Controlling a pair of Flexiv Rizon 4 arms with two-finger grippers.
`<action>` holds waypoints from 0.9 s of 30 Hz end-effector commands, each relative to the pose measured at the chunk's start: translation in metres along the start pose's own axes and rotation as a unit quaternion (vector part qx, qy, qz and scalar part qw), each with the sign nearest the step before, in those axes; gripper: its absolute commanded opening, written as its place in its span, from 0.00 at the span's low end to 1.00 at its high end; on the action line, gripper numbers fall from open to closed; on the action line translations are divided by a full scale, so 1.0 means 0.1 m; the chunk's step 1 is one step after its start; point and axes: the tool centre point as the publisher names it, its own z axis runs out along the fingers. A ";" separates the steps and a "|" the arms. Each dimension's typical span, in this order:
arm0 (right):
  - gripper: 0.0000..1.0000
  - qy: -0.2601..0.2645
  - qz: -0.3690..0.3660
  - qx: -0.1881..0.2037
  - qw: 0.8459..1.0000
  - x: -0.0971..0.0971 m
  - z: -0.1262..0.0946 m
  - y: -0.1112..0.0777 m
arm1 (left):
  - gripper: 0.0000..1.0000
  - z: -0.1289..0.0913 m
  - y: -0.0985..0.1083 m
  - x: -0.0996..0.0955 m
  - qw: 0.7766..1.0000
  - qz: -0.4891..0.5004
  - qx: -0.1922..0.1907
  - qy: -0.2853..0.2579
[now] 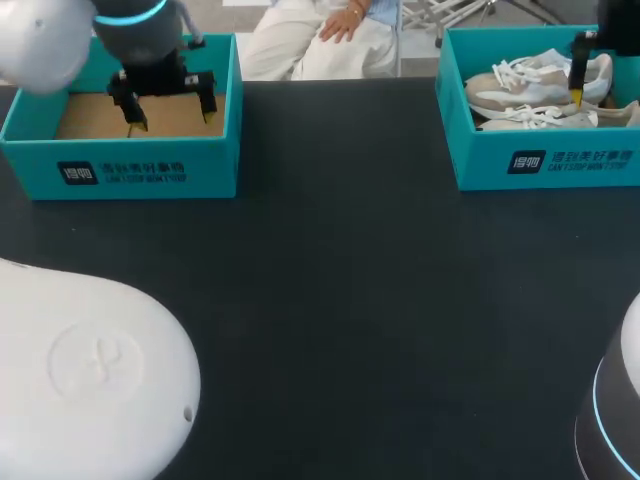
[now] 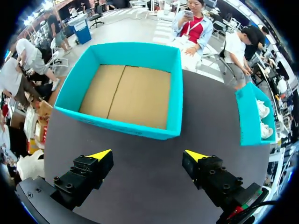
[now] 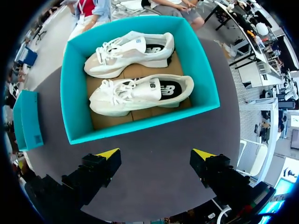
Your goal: Take the shoe out of the shoebox, open the shoe tongue, remove and reinsert the insole, then place the shoe into the shoebox
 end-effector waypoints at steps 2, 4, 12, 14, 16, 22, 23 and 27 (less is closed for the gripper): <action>1.00 0.020 0.020 0.003 1.000 -0.09 0.08 -0.20 | 1.00 -0.05 -0.18 0.02 0.993 -0.047 -0.085 -0.074; 1.00 0.029 0.022 0.002 0.999 -0.10 0.09 -0.28 | 1.00 -0.05 -0.21 0.01 0.992 -0.051 -0.097 -0.067; 1.00 0.054 0.003 -0.038 0.998 -0.21 0.17 -0.58 | 1.00 -0.02 -0.22 -0.10 0.990 0.027 -0.141 -0.015; 1.00 0.056 -0.002 -0.036 0.998 -0.25 0.19 -0.62 | 1.00 -0.01 -0.23 -0.12 0.988 0.039 -0.146 -0.007; 1.00 0.061 -0.006 -0.038 0.997 -0.28 0.22 -0.66 | 1.00 -0.01 -0.23 -0.15 0.985 0.057 -0.161 0.004; 1.00 0.043 -0.038 -0.086 0.995 -0.37 0.21 -0.67 | 1.00 0.08 -0.23 -0.21 0.982 0.084 -0.168 -0.001; 1.00 0.044 -0.043 -0.094 0.994 -0.40 0.21 -0.66 | 1.00 0.09 -0.23 -0.23 0.983 0.087 -0.164 -0.004; 1.00 0.032 -0.061 -0.098 0.993 -0.45 0.22 -0.60 | 1.00 0.11 -0.20 -0.25 0.982 0.092 -0.163 -0.011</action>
